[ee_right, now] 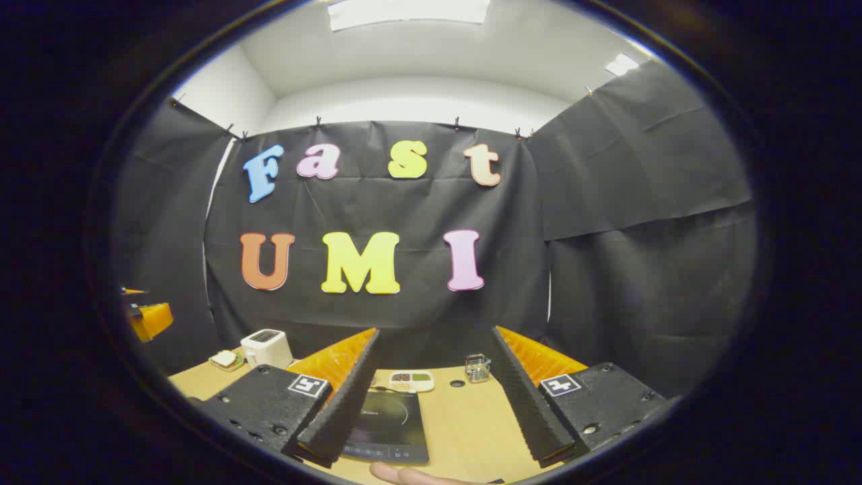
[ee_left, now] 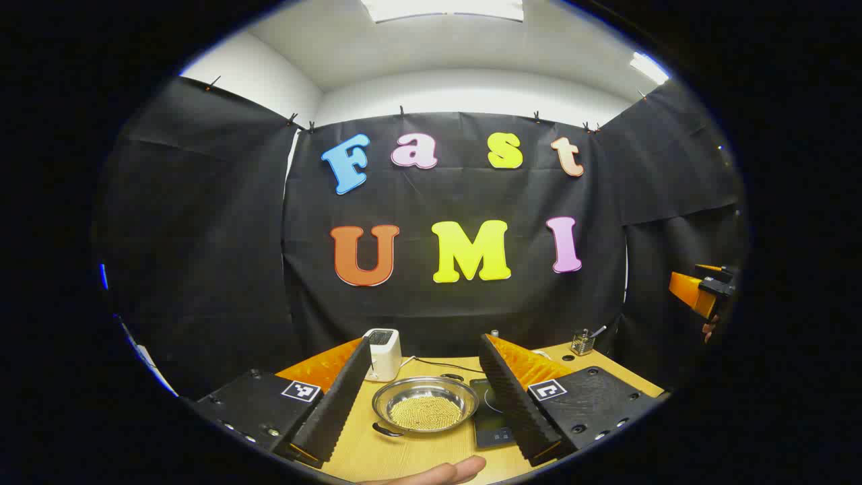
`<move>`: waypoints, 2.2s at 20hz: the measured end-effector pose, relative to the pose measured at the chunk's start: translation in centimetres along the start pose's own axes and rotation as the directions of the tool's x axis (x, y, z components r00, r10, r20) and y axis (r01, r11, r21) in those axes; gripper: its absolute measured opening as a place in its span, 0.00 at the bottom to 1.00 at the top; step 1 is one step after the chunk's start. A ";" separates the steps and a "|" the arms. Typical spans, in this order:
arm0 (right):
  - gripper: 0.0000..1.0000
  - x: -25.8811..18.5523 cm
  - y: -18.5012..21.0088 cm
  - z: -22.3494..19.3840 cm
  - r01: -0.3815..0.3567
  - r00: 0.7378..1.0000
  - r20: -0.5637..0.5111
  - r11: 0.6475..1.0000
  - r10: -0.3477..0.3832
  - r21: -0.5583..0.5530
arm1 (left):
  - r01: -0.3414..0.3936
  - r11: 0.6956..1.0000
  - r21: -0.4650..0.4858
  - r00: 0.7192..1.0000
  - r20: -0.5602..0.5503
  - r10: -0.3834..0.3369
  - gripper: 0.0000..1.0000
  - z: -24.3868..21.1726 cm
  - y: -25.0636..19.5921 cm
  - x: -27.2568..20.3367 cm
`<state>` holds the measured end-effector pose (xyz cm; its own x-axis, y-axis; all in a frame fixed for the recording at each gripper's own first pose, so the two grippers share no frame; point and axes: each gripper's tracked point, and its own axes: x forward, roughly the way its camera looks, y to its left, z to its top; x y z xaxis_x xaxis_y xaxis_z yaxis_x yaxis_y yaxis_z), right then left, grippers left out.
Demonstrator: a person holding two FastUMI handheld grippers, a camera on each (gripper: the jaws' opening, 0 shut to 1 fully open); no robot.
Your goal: First push the handle of the pot to place it horizontally, then grasp the pot with both hands and set it on the induction cooktop.
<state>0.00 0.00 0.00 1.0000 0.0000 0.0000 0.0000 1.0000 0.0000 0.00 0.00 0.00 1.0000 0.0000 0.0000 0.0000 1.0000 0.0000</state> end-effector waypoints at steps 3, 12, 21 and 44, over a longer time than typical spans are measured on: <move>0.97 -0.1 -0.8 0.0 0.010 1.000 0.000 1.000 -0.010 0.001 | 0.016 1.000 0.005 1.000 0.006 -0.016 0.96 0.1 -0.5 -0.3; 0.96 -0.8 -1.8 0.1 0.012 1.000 0.015 1.000 -0.012 -0.011 | 0.054 0.999 -0.004 0.998 0.014 -0.053 0.96 0.5 -1.8 -0.9; 0.96 -1.3 -1.5 0.8 0.008 0.999 0.039 1.000 -0.007 -0.016 | 0.059 0.997 -0.059 0.997 0.054 -0.056 0.95 1.5 -2.0 -0.4; 0.99 0.4 -1.5 -2.3 0.000 1.000 -0.001 1.000 0.000 -0.011 | 0.129 0.990 -0.058 0.934 -0.328 -0.141 0.02 -12.9 -1.9 6.5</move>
<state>0.38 -1.50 -2.26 1.0000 0.0004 -0.0015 -0.0004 0.9999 -0.0108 6.46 -1.88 -12.89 0.9339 -0.1410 -0.3285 0.1289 0.9899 -0.0584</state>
